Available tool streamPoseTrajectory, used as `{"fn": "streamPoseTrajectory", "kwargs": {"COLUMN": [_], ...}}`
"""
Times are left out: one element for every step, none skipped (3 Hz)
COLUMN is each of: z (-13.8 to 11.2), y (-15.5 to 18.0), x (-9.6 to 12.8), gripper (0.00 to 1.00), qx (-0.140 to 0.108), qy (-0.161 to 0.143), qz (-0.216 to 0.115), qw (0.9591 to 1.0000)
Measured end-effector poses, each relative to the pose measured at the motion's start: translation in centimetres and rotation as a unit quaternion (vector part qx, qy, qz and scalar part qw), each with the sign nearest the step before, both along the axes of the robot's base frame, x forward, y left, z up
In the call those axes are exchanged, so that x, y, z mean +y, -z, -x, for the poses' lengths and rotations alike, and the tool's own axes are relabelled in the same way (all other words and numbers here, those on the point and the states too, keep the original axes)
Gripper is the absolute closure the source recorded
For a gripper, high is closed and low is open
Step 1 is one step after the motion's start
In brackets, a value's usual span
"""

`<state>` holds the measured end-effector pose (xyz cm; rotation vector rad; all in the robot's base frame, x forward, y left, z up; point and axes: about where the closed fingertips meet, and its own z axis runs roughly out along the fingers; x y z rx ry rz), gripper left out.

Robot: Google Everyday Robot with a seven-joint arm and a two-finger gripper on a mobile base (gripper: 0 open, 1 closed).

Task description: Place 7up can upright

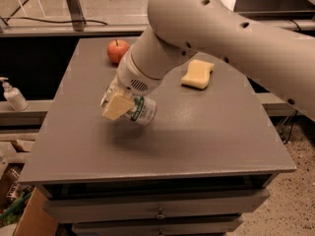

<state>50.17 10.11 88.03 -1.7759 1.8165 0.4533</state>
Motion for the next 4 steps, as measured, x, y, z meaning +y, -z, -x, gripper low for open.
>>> {"fn": "streamPoseTrajectory", "kwargs": {"z": [-1.3, -2.1, -2.0, -1.6], "y": [-1.9, -4.0, -5.5, -6.4], "x": [-1.1, -1.9, -2.6, -3.0], "gripper": [1.00, 1.00, 1.00, 1.00], "qx": [-0.002, -0.003, -0.010, -0.020], "qy": [-0.001, -0.006, -0.018, -0.036], "qz": [-0.092, -0.174, -0.239, -0.296], "qw": [0.9958, 0.9848, 0.9707, 0.9542]}}
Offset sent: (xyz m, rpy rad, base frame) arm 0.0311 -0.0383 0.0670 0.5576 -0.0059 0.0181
